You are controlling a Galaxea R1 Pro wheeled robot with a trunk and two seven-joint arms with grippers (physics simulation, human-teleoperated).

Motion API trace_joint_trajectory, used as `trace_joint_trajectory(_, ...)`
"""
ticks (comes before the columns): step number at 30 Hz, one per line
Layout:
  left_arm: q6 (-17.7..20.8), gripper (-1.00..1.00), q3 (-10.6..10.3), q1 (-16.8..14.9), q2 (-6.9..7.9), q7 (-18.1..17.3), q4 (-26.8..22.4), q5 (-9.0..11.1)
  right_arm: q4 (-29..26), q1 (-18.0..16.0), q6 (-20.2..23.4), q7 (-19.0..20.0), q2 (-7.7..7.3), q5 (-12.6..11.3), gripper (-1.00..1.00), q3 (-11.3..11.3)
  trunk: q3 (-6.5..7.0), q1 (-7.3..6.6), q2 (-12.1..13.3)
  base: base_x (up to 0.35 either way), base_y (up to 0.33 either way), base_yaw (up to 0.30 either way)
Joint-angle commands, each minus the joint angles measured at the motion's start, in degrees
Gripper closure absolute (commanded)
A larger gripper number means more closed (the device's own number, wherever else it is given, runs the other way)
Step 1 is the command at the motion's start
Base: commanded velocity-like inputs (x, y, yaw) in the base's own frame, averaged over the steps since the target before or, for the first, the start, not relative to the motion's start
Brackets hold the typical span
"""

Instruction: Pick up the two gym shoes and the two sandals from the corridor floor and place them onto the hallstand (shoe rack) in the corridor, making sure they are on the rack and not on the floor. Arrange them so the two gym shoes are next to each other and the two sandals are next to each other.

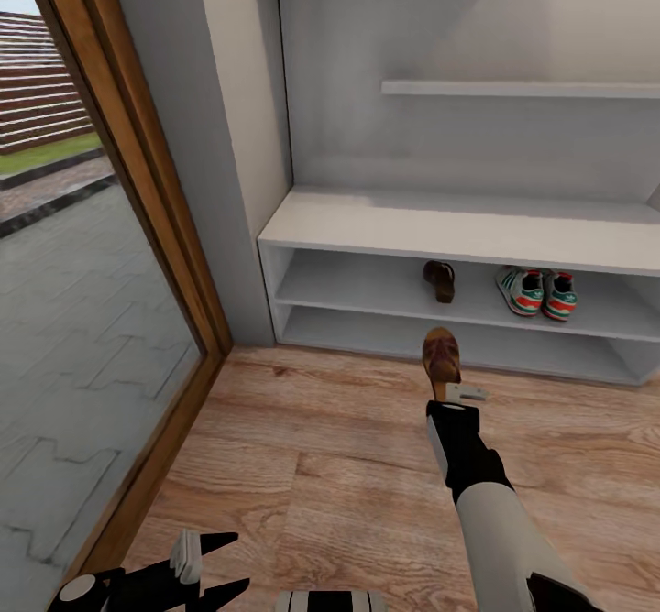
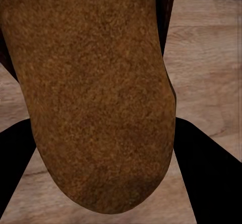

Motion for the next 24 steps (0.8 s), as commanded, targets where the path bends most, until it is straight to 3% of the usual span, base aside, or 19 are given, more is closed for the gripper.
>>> trace_joint_trajectory(1, -0.59, -1.00, 0.22, -0.03, -0.06, -0.16, -0.04, -0.43, -0.05, -0.04, 0.34, 0.08, 0.06, 0.32, 1.00, -0.18, -0.04, -0.01, -0.02, 0.000, 0.000, 0.000)
trace_joint_trajectory(11, -0.54, -1.00, 0.22, -0.03, -0.10, -0.18, -0.02, -0.36, 1.72, -0.08, 0.23, 0.47, 0.06, -0.66, 1.00, -0.15, -0.04, -0.01, -0.02, 0.197, 0.000, 0.000)
trace_joint_trajectory(16, -0.57, -1.00, 0.22, -0.03, -0.10, -0.24, -0.02, -0.34, 2.06, -0.08, 0.21, 4.17, 0.06, -0.77, 1.00, -0.15, -0.06, -0.01, -0.02, 0.328, 0.000, 0.009)
trace_joint_trajectory(24, -0.51, -1.00, 0.26, -0.03, -0.52, -0.24, -0.02, -0.33, 2.09, -0.08, 0.17, 4.93, 0.06, -0.72, 1.00, -0.15, -0.60, -0.01, -0.02, 0.207, 0.000, 0.160)
